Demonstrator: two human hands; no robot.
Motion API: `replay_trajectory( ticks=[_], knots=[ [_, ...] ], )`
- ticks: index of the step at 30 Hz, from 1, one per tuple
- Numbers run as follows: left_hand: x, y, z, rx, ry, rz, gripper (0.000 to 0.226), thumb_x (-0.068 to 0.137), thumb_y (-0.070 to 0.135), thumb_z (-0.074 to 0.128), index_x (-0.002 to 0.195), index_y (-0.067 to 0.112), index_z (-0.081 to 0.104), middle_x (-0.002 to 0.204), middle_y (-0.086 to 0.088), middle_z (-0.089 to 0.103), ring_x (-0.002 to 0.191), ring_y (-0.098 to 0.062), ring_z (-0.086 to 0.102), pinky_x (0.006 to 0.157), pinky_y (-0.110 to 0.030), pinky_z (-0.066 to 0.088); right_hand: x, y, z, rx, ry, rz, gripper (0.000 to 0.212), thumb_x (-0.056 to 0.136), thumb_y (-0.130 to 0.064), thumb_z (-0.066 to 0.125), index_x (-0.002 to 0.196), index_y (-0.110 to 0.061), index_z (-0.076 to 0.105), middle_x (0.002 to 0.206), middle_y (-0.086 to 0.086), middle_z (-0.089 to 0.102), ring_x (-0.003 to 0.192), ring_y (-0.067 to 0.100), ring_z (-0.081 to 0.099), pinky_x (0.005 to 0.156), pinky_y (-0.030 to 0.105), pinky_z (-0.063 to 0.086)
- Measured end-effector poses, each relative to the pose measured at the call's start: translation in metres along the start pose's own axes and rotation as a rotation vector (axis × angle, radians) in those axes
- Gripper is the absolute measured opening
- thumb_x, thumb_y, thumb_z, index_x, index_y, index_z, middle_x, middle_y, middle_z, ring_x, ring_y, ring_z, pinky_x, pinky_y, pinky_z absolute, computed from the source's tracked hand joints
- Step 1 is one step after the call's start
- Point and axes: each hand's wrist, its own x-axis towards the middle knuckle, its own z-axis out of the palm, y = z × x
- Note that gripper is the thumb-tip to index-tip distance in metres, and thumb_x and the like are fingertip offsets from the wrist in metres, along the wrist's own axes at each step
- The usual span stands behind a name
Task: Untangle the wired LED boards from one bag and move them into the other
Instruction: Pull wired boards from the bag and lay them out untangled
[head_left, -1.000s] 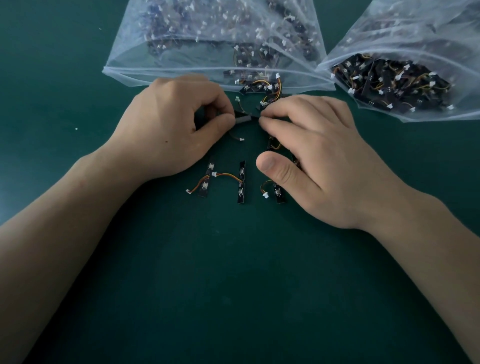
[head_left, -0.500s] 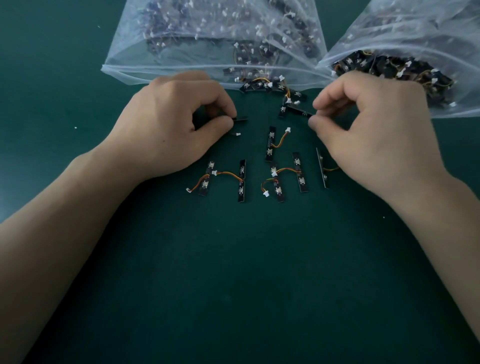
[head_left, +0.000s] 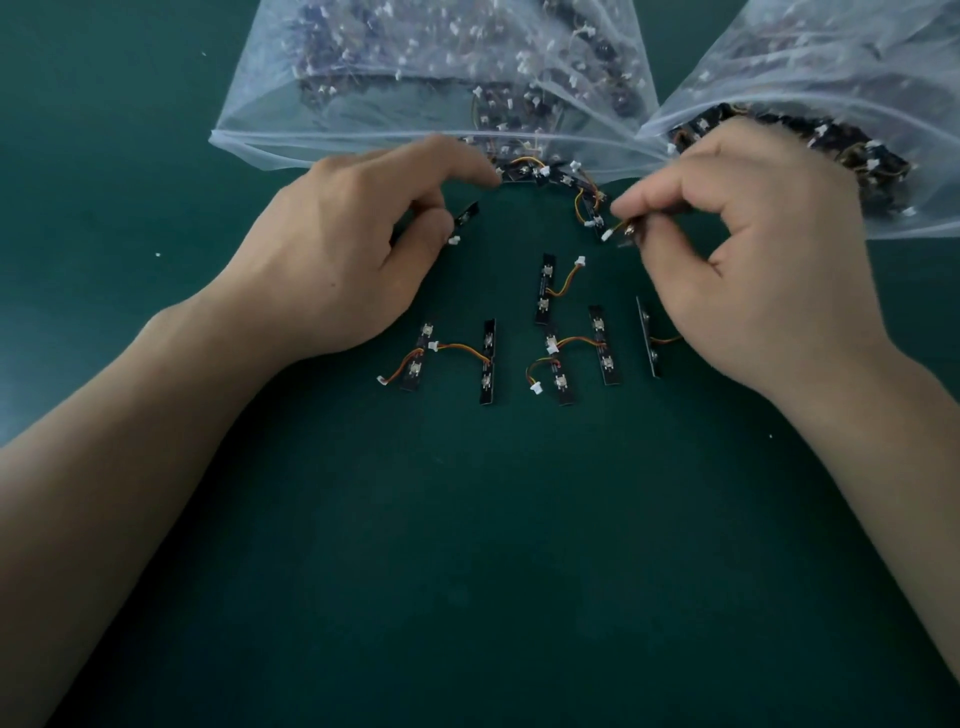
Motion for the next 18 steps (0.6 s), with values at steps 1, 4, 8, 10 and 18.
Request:
replay_trajectory(
  ticks=[1, 4, 8, 10, 18],
  knots=[
    [-0.0001, -0.0004, 0.0003, -0.004, -0.006, 0.015, 0.037, 0.100, 0.016, 0.052, 0.131, 0.031, 0.065, 0.094, 0.014, 0.064, 0.080, -0.010, 0.057, 0.075, -0.045, 0.053, -0.0003, 0.0003, 0.0008, 0.013, -0.021, -0.001, 0.021, 0.093, -0.011, 0.064, 0.102, -0.019, 0.081, 0.090, 0.007, 0.067, 0.080, 0.027, 0.062, 0.077, 0.039, 0.049],
    [0.0003, -0.0029, 0.0018, -0.004, -0.011, 0.028, 0.029, 0.101, 0.012, 0.055, 0.115, 0.026, 0.076, 0.094, 0.010, 0.066, 0.085, -0.018, 0.061, 0.075, -0.046, 0.053, -0.0009, 0.0017, 0.0027, 0.030, -0.057, -0.013, 0.023, 0.092, -0.009, 0.064, 0.102, -0.019, 0.082, 0.090, 0.004, 0.073, 0.079, 0.028, 0.066, 0.076, 0.044, 0.053],
    [0.0004, -0.0031, 0.0015, -0.057, 0.014, 0.040, 0.023, 0.098, 0.008, 0.062, 0.107, 0.020, 0.079, 0.094, 0.006, 0.070, 0.077, -0.022, 0.063, 0.071, -0.040, 0.049, -0.0015, 0.0048, 0.0026, -0.005, -0.075, -0.041, 0.025, 0.092, -0.006, 0.065, 0.105, -0.019, 0.083, 0.097, 0.001, 0.077, 0.091, 0.030, 0.067, 0.088, 0.051, 0.052],
    [-0.0002, -0.0015, 0.0012, -0.085, -0.003, 0.067, 0.022, 0.098, 0.006, 0.063, 0.108, 0.018, 0.079, 0.099, 0.002, 0.072, 0.077, -0.026, 0.065, 0.070, -0.039, 0.050, -0.0014, 0.0052, 0.0033, -0.021, -0.085, -0.046, 0.025, 0.094, -0.007, 0.065, 0.106, -0.020, 0.083, 0.098, 0.000, 0.077, 0.091, 0.031, 0.065, 0.089, 0.053, 0.051],
    [-0.0005, -0.0016, 0.0017, -0.064, -0.008, 0.069, 0.011, 0.095, 0.012, 0.072, 0.103, 0.018, 0.079, 0.104, 0.003, 0.071, 0.079, -0.023, 0.066, 0.073, -0.040, 0.051, -0.0025, 0.0023, 0.0031, -0.036, -0.135, -0.068, 0.020, 0.096, -0.017, 0.065, 0.107, -0.020, 0.082, 0.101, -0.004, 0.076, 0.096, 0.025, 0.062, 0.095, 0.049, 0.046]
  ],
)
